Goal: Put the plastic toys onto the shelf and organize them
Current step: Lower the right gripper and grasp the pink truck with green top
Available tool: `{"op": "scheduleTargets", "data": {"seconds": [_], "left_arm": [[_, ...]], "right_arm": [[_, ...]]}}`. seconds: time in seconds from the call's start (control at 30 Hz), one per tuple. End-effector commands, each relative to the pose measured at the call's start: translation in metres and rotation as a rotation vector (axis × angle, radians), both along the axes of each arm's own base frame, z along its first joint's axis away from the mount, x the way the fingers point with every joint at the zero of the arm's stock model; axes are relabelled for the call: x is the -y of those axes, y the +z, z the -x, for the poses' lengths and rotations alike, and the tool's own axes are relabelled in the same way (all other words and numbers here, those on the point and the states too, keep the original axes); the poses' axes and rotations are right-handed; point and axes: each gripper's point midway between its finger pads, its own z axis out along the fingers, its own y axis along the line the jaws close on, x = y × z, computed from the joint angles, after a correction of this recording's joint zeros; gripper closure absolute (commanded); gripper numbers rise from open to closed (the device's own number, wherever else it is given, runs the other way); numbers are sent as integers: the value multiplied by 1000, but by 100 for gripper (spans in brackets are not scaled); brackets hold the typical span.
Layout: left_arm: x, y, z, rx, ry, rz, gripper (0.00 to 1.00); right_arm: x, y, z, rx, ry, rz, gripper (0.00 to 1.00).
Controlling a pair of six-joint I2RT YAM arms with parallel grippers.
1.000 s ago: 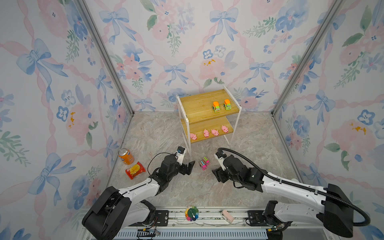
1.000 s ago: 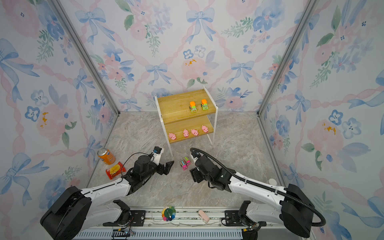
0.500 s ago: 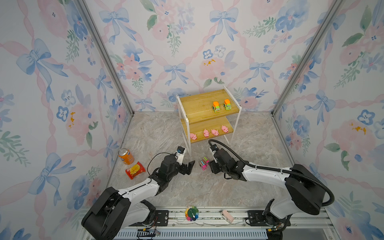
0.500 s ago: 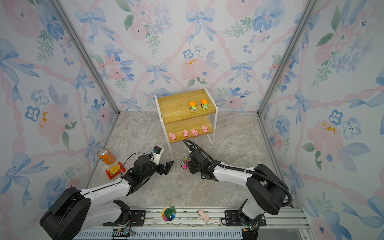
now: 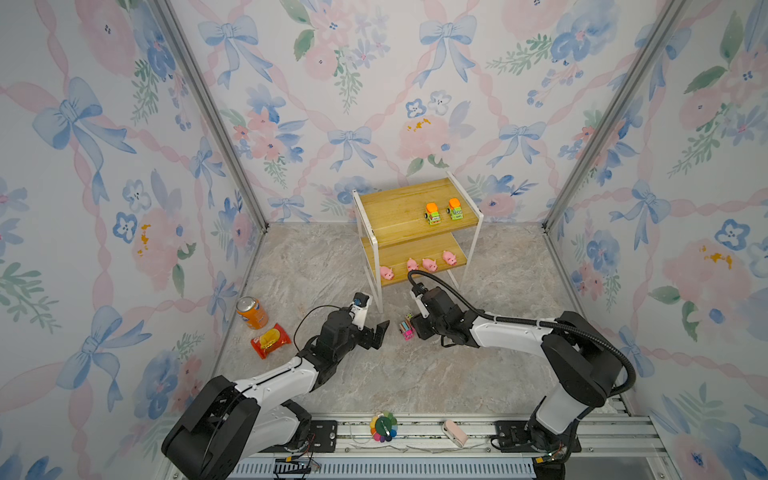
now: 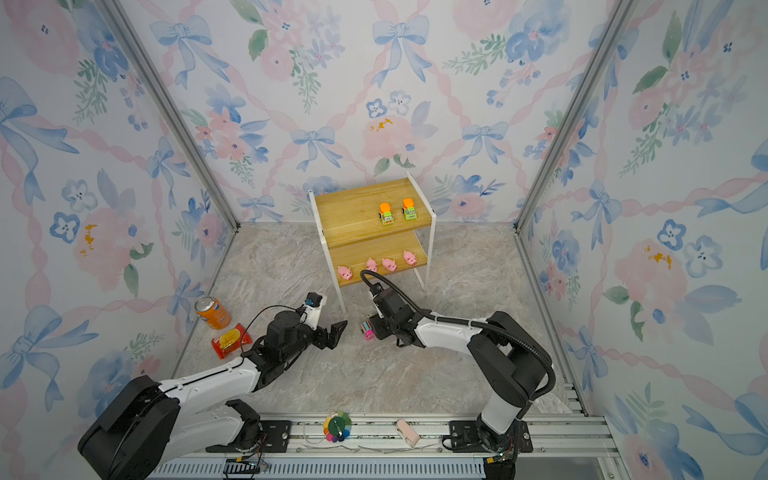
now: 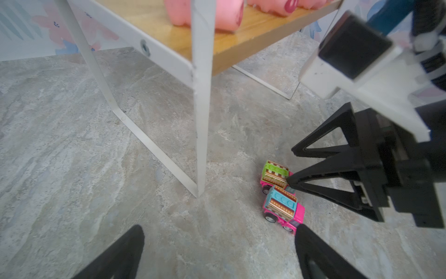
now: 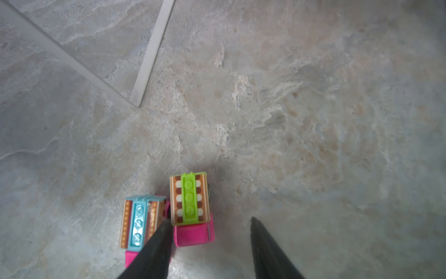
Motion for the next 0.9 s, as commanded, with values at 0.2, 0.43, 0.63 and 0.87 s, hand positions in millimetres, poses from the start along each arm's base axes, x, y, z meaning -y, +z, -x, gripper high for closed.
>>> {"op": "scheduleTargets", "data": {"seconds": [0.2, 0.43, 0.63, 0.87], "left_arm": [[-4, -2, 5, 3, 6, -11, 2], [-5, -4, 5, 2, 11, -13, 2], [-7, -2, 5, 9, 16, -14, 2], [-7, -1, 5, 10, 15, -11, 2]], "right_arm": [[-18, -9, -2, -19, 56, 11, 48], [-25, -16, -5, -28, 60, 16, 53], [-24, -15, -3, -44, 51, 13, 69], [-24, 3, 8, -72, 44, -10, 76]]}}
